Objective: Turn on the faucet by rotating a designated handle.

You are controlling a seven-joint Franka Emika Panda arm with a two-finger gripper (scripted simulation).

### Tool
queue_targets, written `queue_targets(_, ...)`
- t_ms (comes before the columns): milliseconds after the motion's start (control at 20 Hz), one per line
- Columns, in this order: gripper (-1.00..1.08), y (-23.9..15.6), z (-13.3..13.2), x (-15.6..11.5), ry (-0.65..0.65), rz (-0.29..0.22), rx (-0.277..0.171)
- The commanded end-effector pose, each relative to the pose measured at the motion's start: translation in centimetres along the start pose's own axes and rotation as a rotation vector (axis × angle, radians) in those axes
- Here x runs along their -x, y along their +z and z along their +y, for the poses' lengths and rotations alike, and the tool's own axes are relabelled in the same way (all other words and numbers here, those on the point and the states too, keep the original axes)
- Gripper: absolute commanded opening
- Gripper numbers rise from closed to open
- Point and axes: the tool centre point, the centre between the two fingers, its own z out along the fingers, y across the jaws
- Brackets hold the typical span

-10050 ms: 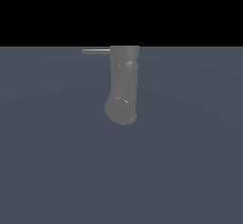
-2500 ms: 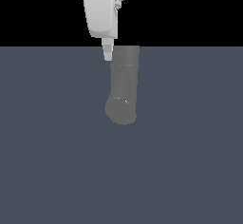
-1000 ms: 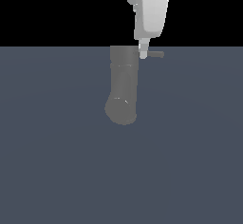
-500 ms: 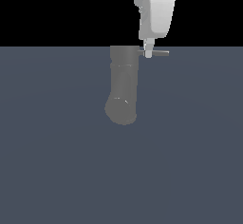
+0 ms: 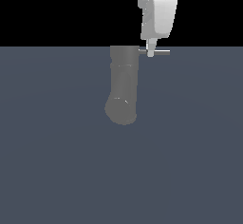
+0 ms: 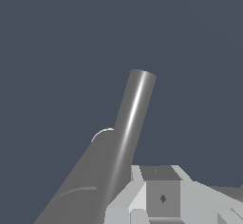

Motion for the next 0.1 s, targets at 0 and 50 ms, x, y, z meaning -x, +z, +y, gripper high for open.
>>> queue_targets(0,-1.0,-0.08,-0.08,-4.39,0.066,0.01,-0.007)
queue_targets(50,-1.0,-0.08,-0.08,-4.39,0.066,0.01,-0.007)
